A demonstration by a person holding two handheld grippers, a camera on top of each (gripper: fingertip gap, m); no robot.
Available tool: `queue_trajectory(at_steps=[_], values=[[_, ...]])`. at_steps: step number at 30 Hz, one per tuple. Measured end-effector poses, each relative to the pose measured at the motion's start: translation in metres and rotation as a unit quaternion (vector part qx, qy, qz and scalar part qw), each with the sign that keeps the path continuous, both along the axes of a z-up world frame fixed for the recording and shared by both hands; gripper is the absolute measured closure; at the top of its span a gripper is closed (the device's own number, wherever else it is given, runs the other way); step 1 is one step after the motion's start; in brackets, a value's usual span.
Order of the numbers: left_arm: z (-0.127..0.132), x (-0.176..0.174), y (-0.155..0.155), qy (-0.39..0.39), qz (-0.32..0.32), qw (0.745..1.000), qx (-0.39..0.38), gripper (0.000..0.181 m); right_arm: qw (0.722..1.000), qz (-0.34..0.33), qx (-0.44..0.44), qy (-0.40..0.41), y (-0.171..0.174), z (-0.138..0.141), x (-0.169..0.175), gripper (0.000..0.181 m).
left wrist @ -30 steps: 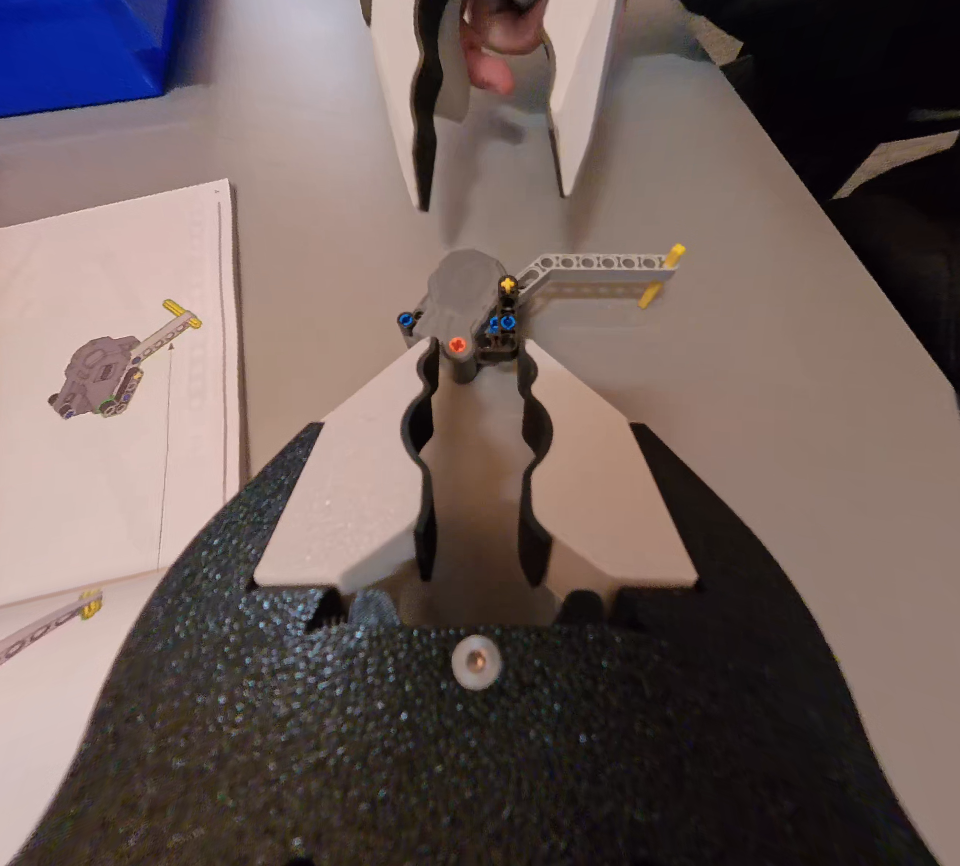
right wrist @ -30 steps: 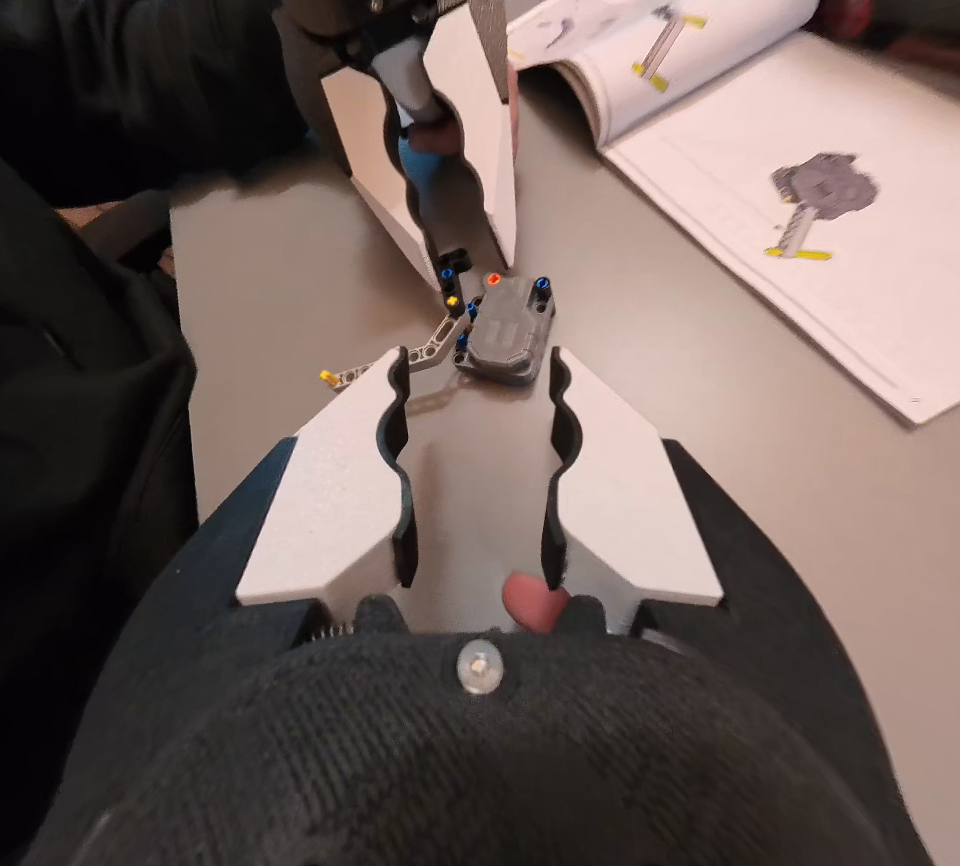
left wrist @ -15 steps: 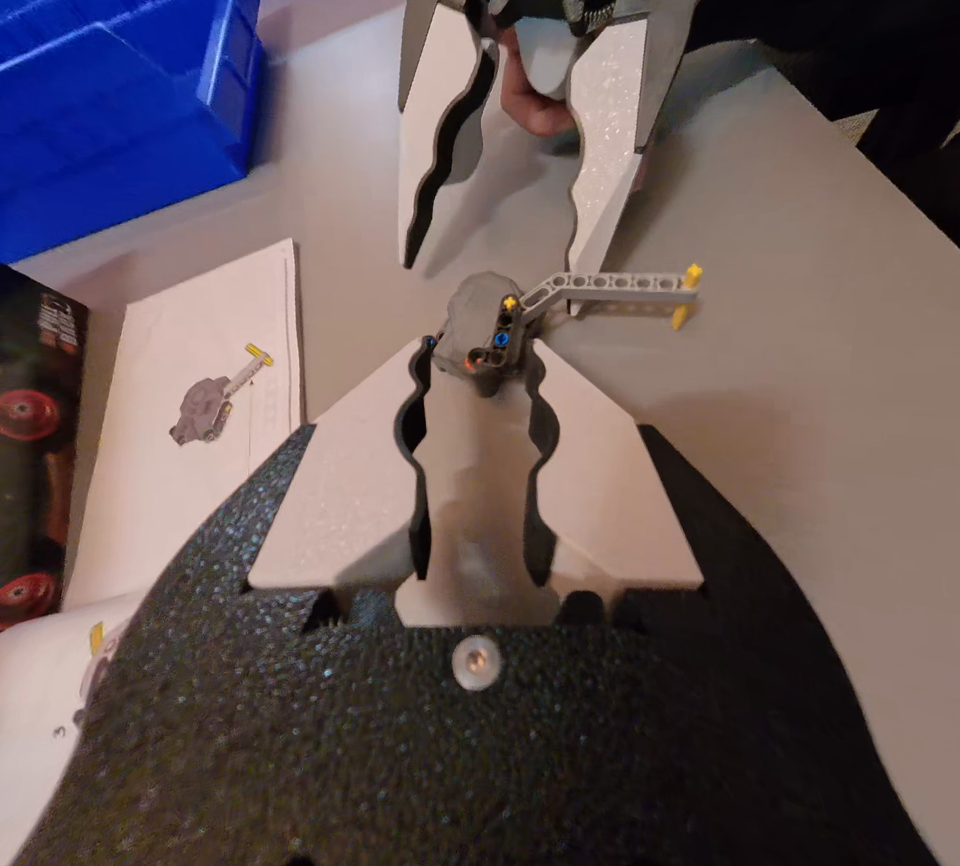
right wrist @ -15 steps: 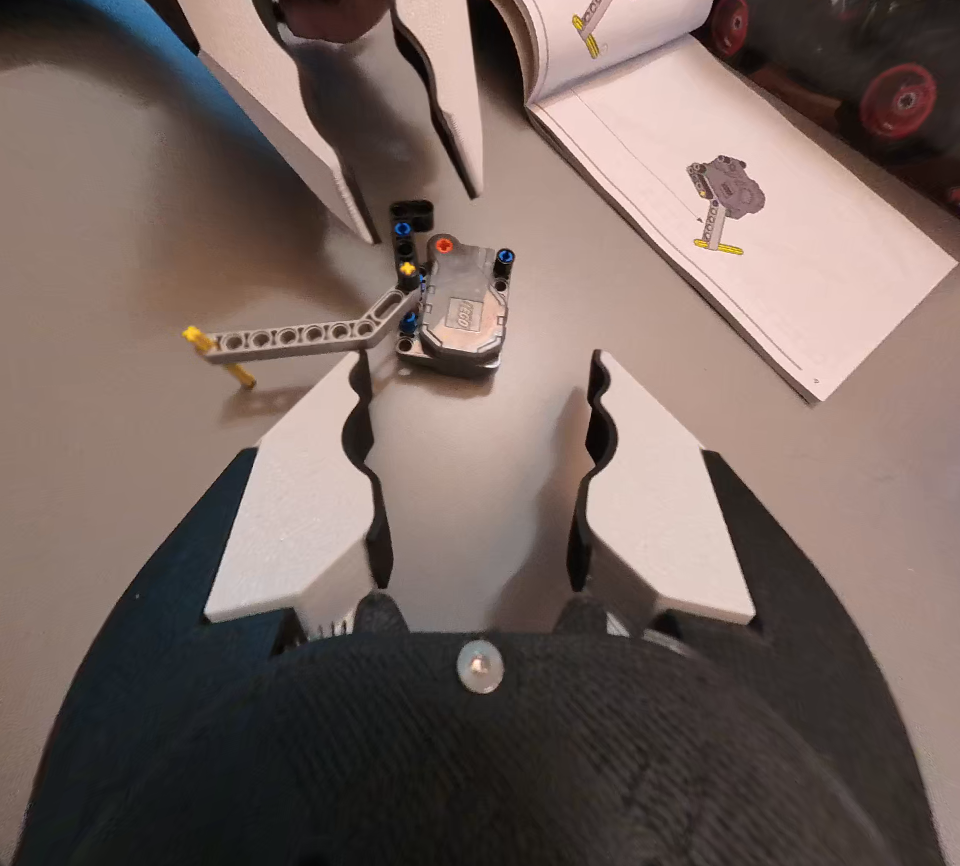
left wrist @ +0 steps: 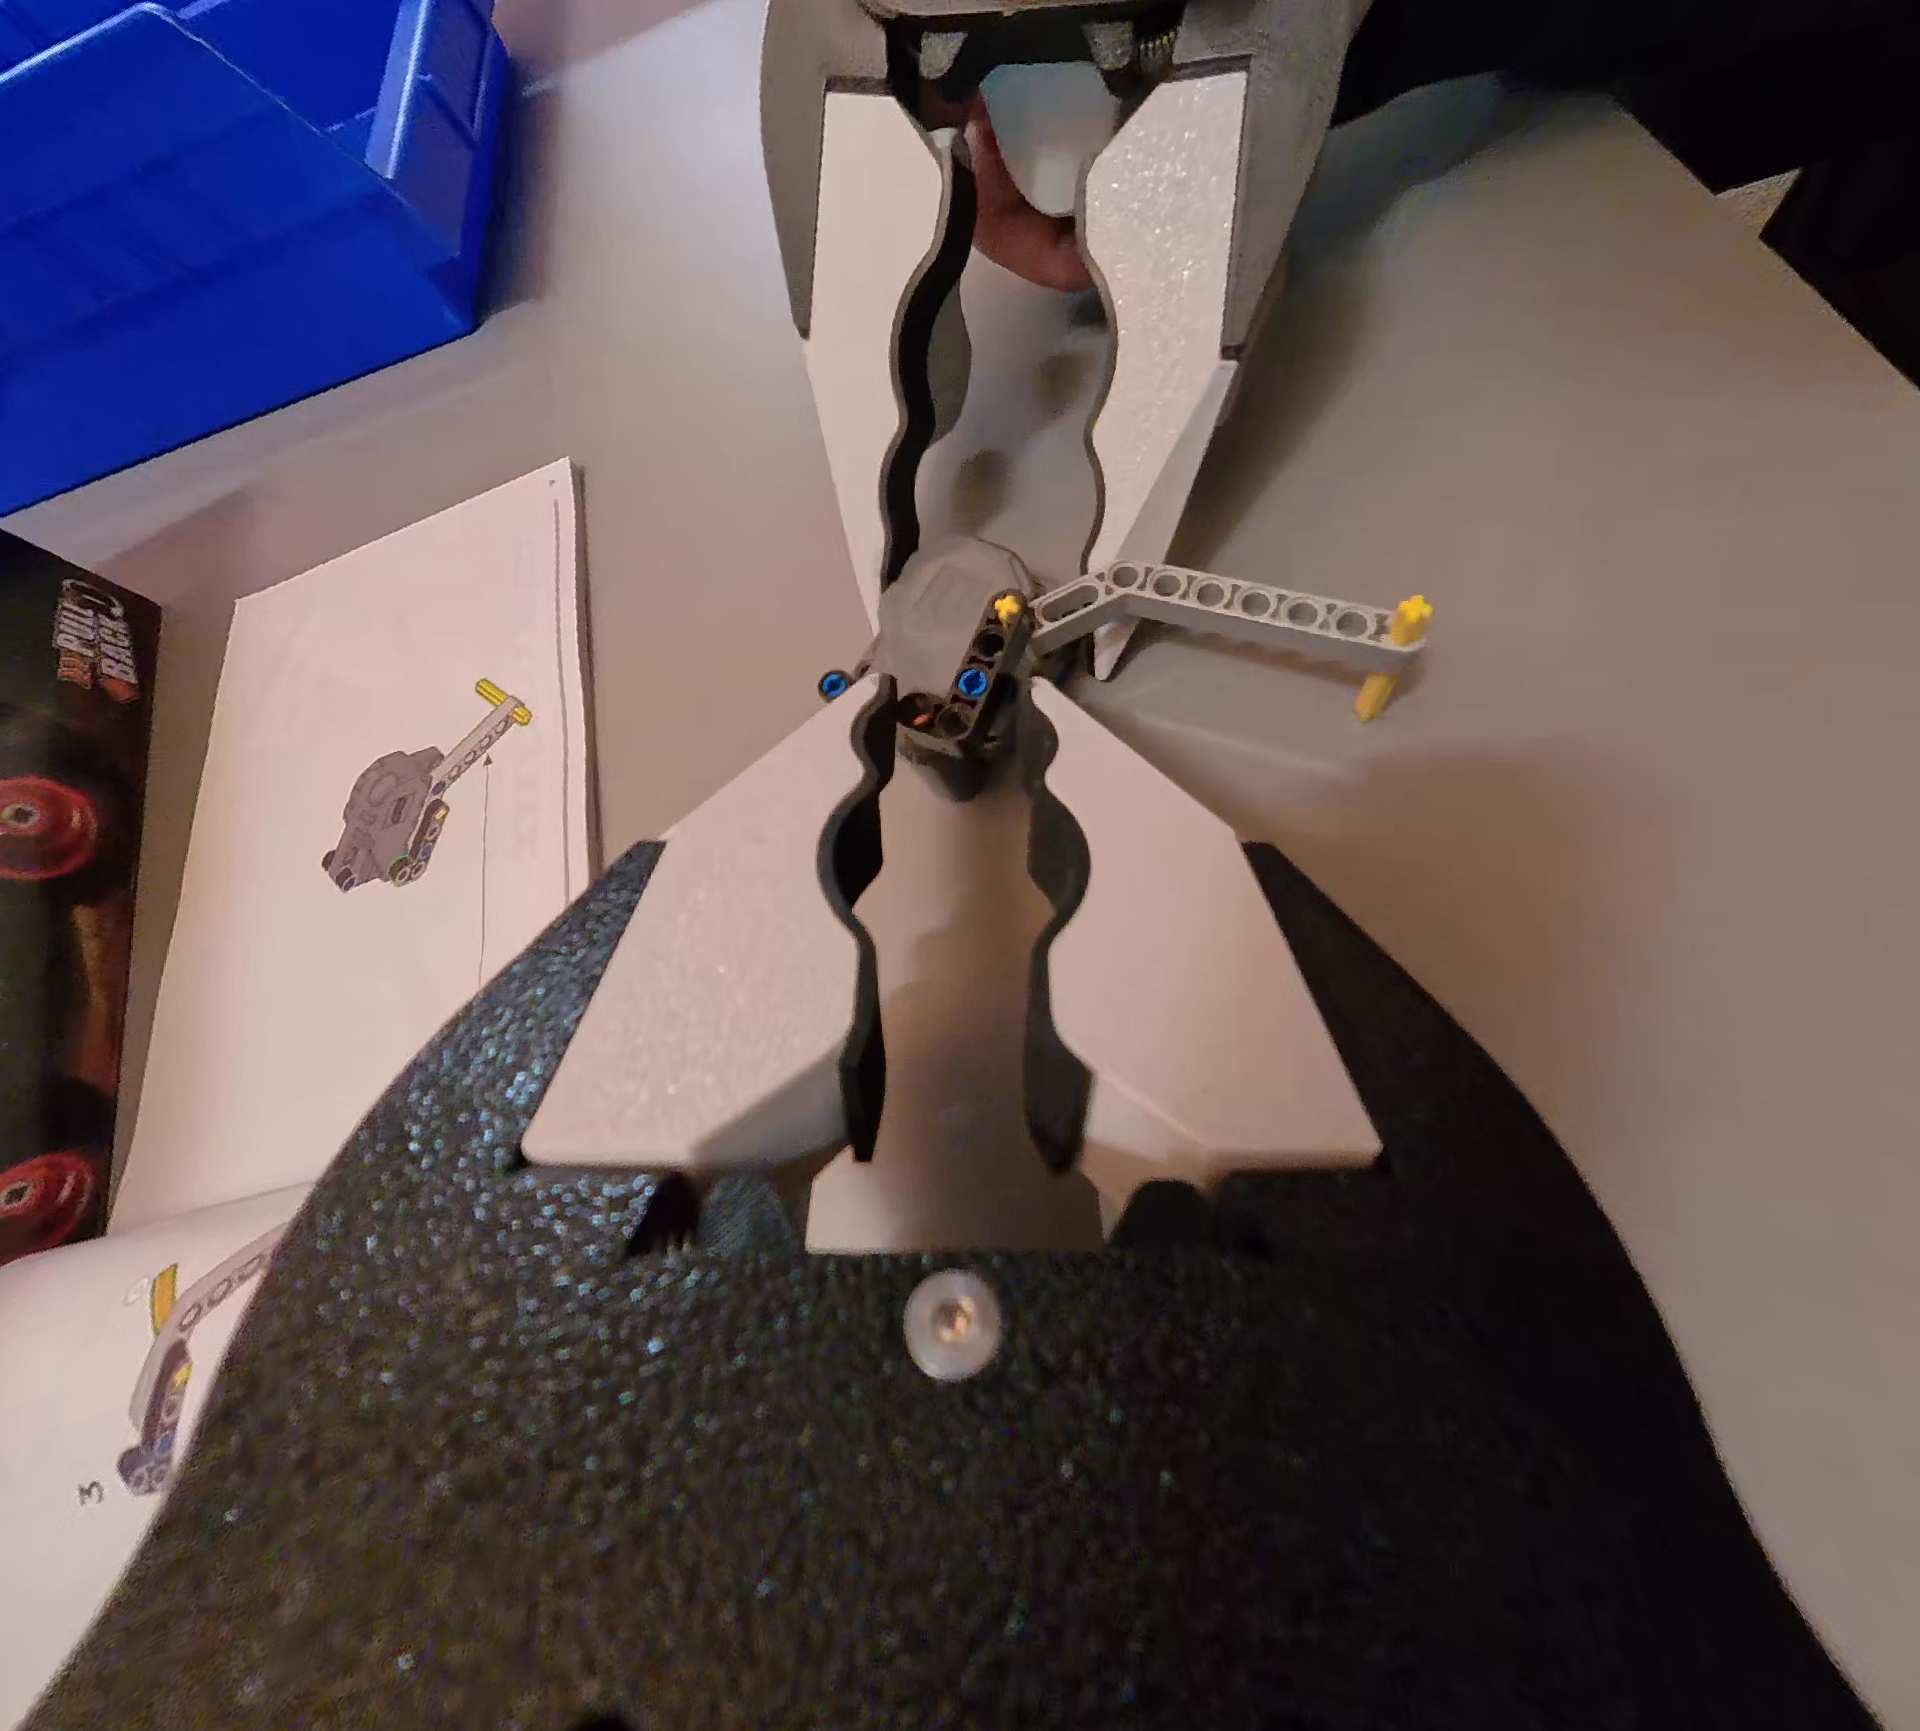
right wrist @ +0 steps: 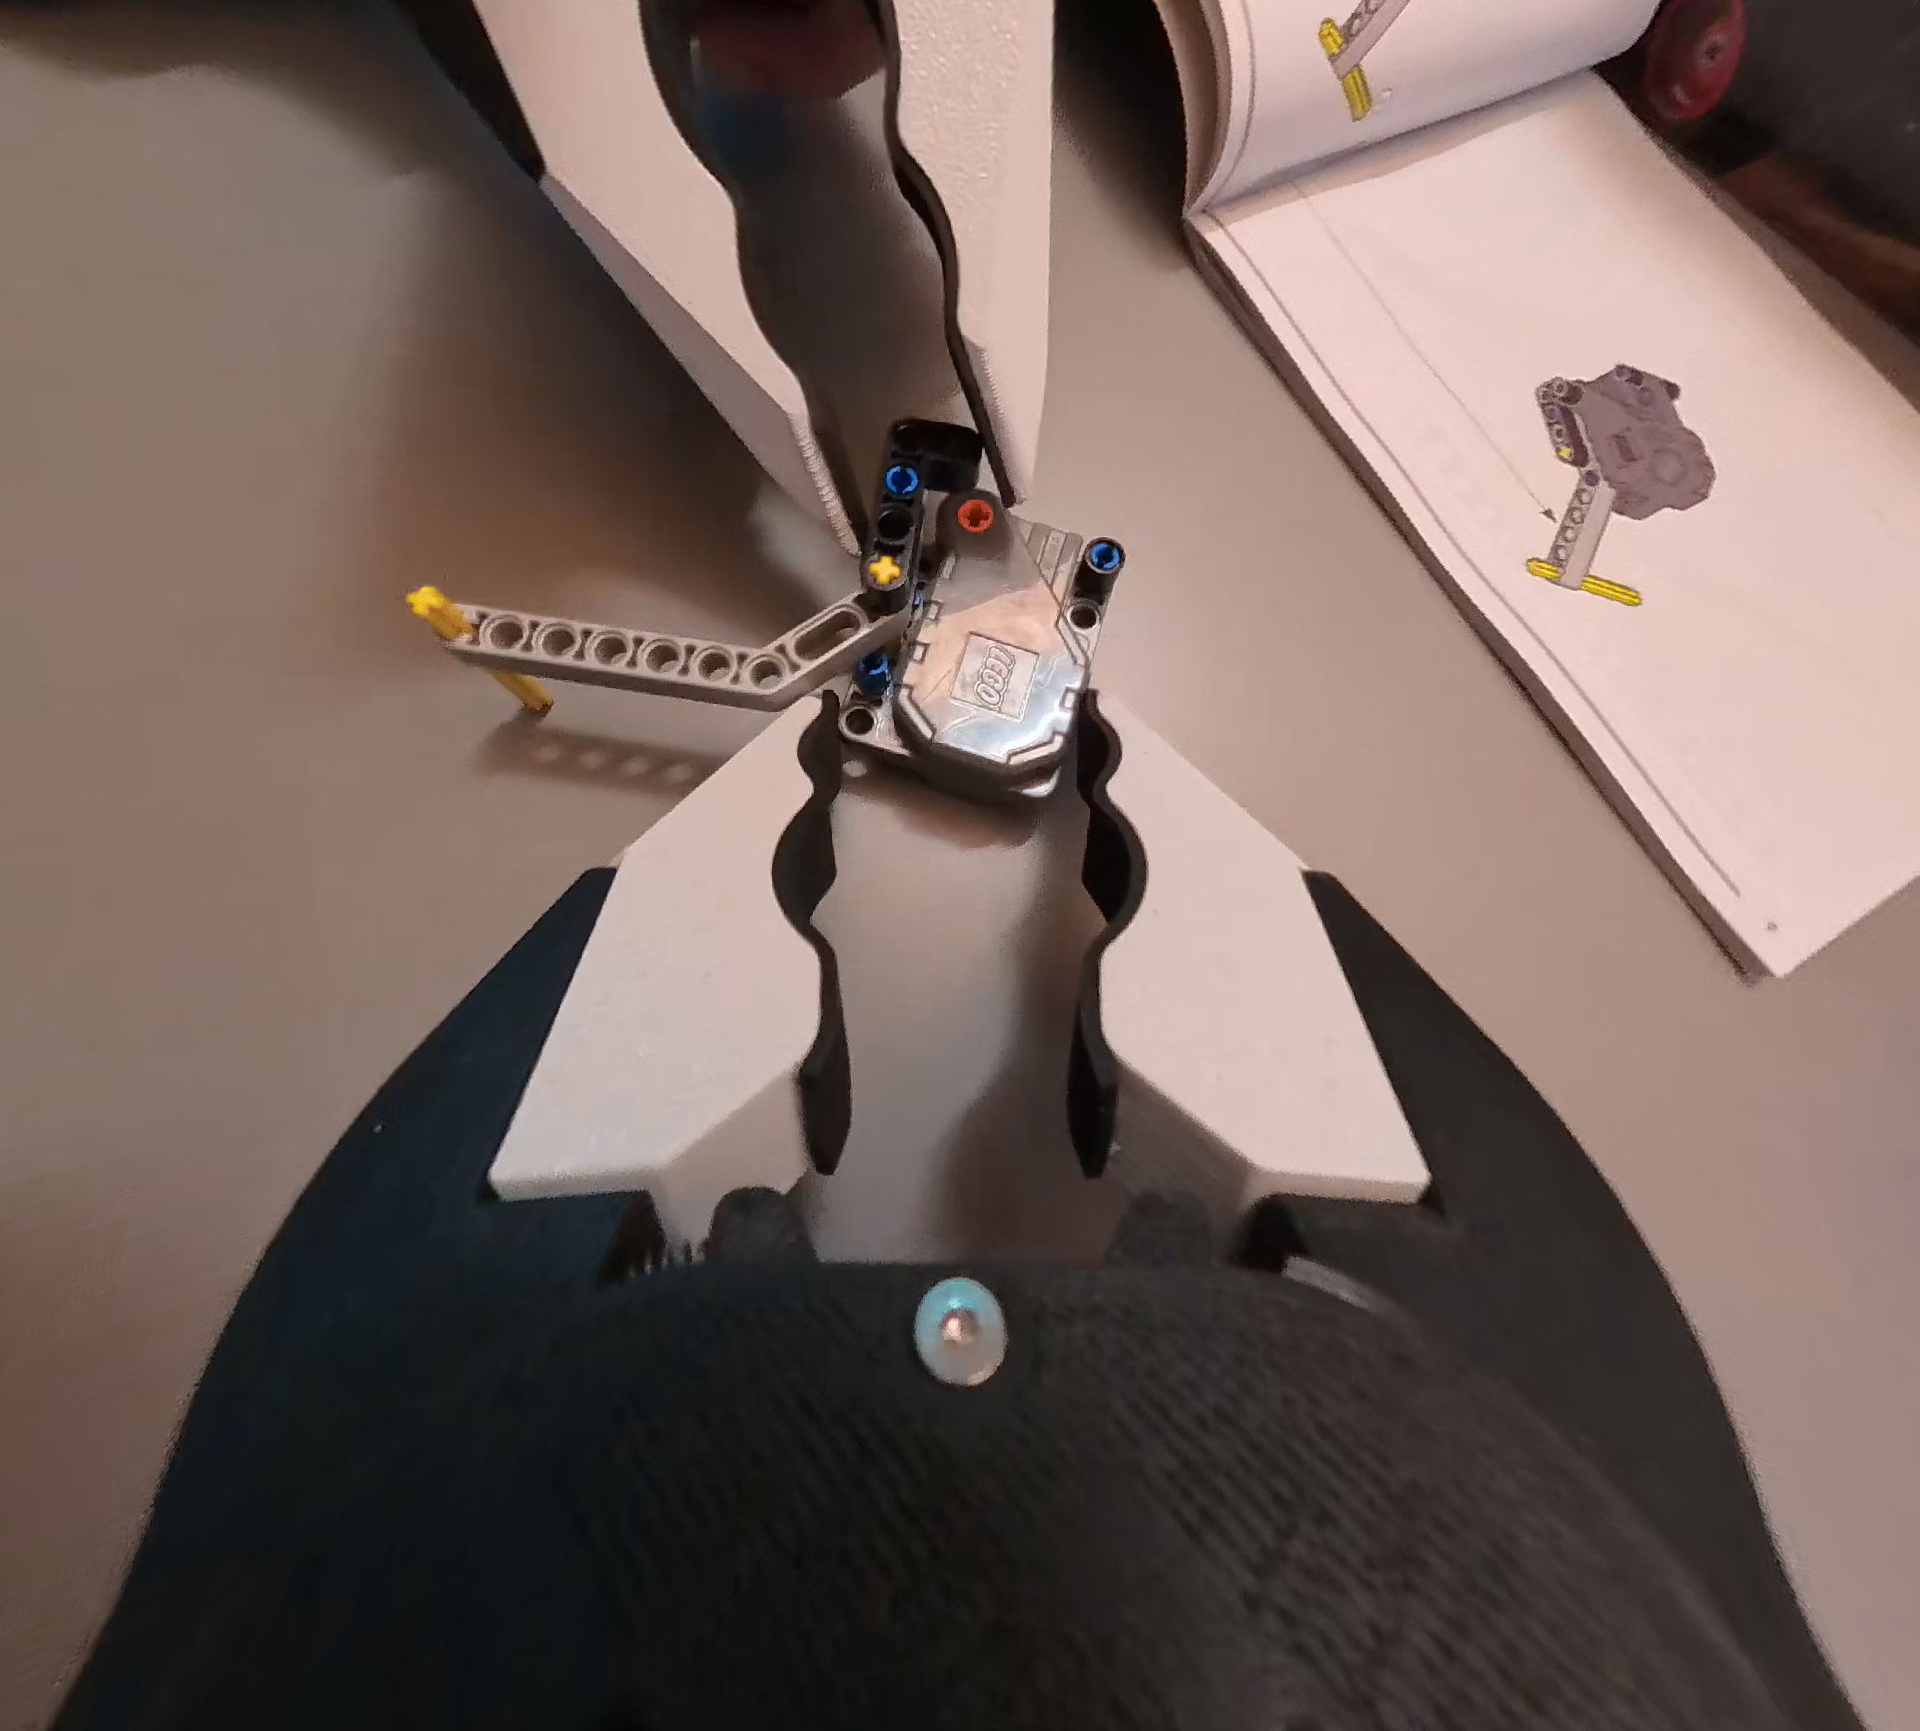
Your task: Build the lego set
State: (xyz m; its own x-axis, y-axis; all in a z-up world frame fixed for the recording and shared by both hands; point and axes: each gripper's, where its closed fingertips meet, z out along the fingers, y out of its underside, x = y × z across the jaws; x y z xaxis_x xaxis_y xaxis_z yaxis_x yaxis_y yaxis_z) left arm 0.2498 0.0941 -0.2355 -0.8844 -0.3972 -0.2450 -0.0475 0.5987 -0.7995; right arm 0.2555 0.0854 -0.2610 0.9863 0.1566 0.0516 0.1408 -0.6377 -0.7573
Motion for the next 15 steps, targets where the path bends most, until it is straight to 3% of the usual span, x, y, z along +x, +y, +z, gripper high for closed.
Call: queue_trajectory(at_steps=[5, 8, 11, 15], values=[[0.002, 0.002, 0.006, -0.01, 0.005, 1.0, 0.013, 0.152, 0.999, 0.048, -0.005, 0.015, 0.0, -0.001, -0.001, 0.138], [0.015, 0.001, 0.011, -0.028, 0.005, 0.999, 0.016, 0.148, 0.998, 0.052, -0.008, 0.02, 0.0, -0.001, -0.001, 0.138], [0.028, 0.001, 0.009, -0.047, 0.001, 0.999, 0.007, 0.156, 0.999, 0.038, -0.002, 0.006, 0.001, -0.001, 0.003, 0.13], [0.02, 0.001, -0.001, -0.039, -0.009, 0.999, 0.027, 0.161, 0.999, 0.032, 0.003, -0.008, 0.002, 0.0, 0.005, 0.125]])
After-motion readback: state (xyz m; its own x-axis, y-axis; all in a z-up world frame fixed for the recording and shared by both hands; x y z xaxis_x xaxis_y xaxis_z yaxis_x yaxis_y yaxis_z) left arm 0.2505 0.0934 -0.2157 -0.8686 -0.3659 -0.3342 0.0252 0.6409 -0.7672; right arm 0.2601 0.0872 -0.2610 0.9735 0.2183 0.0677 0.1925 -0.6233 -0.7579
